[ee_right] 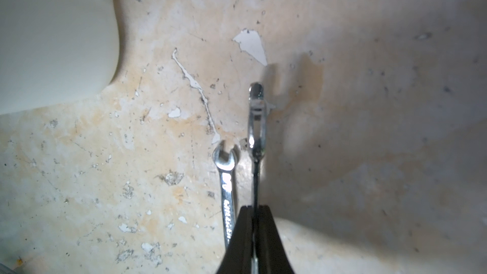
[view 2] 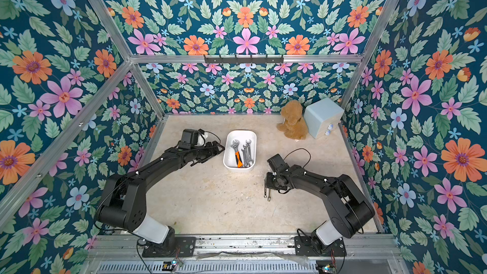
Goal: Take out the wrench from the storage box
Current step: Place the wrench at the center of the board, then pick up the wrench from the storage box.
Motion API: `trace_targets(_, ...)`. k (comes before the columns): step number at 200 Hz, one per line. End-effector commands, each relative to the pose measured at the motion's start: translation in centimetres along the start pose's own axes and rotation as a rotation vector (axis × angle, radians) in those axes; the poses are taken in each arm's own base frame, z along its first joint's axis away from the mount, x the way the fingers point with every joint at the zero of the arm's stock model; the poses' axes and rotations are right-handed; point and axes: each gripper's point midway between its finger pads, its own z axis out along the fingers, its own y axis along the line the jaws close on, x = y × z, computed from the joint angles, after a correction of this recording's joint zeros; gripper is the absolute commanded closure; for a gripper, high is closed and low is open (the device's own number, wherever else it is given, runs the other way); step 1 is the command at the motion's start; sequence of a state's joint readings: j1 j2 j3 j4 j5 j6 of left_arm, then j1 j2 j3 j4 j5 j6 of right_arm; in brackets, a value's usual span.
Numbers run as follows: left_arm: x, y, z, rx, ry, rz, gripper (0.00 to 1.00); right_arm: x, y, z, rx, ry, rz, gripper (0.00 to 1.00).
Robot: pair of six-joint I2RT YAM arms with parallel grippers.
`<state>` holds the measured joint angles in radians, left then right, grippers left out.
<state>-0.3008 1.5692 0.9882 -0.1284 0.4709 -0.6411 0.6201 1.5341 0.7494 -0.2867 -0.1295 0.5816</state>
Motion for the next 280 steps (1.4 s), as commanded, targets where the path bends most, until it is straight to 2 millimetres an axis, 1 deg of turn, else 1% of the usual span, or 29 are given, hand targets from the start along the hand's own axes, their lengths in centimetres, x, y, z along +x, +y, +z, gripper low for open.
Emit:
trace_targets(1, -0.4, -0.4, 0.0, 0.013, -0.008, 0.015, 0.16, 0.6, -1.1, -0.1, 0.05, 0.015, -0.004, 0.95)
trace_targets(53, -0.3, -0.3, 0.0, 0.009, -0.008, 0.013, 0.16, 0.7, -1.8, -0.1, 0.088, 0.023, -0.021, 0.86)
trace_targets(102, -0.3, -0.2, 0.1, 0.008, -0.006, 0.011, 0.16, 0.5, -2.1, -0.6, 0.113, 0.01, -0.021, 0.76)
trace_targets(134, -0.3, -0.2, 0.1, 0.007, -0.006, 0.013, 0.16, 0.3, -2.0, -1.0, 0.111, 0.003, -0.018, 0.75)
trace_targets(161, -0.2, 0.0, 0.2, 0.004, -0.002, 0.011, 0.16, -0.4, -1.2, -2.3, 0.094, -0.025, -0.019, 0.74)
trace_targets(193, 0.2, 0.1, 0.5, 0.011, 0.01, 0.005, 0.17, -2.5, 1.2, -5.0, 0.027, -0.097, -0.038, 0.73)
trace_targets(217, 0.4, 0.0, 0.6, 0.017, 0.019, 0.006, 0.18, -4.6, 3.9, -6.8, -0.021, -0.151, -0.084, 0.71)
trace_targets(230, 0.5, 0.1, 0.6, 0.013, 0.024, 0.01, 0.19, -6.0, 5.7, -7.3, -0.039, -0.175, -0.111, 0.71)
trace_targets(242, 0.5, 0.3, 0.5, 0.002, 0.024, 0.017, 0.19, -7.2, 7.4, -7.5, -0.051, -0.186, -0.137, 0.71)
trace_targets(248, 0.5, 0.3, 0.4, -0.004, 0.026, 0.02, 0.19, -7.8, 8.0, -7.2, -0.05, -0.183, -0.147, 0.71)
trace_targets(266, 0.6, 0.8, 0.2, -0.033, 0.028, 0.031, 0.19, -9.7, 10.8, -6.8, -0.063, -0.189, -0.186, 0.71)
trace_targets(268, 0.6, 0.8, 0.1, -0.036, 0.029, 0.032, 0.19, -9.9, 11.1, -7.1, -0.069, -0.194, -0.191, 0.71)
trace_targets(271, 0.6, 0.9, 0.1, -0.042, 0.029, 0.033, 0.19, -10.0, 11.3, -6.0, -0.057, -0.175, -0.196, 0.71)
trace_targets(280, 0.7, 1.1, -0.1, -0.057, 0.032, 0.041, 0.19, -10.7, 12.5, -5.3, -0.056, -0.165, -0.217, 0.7)
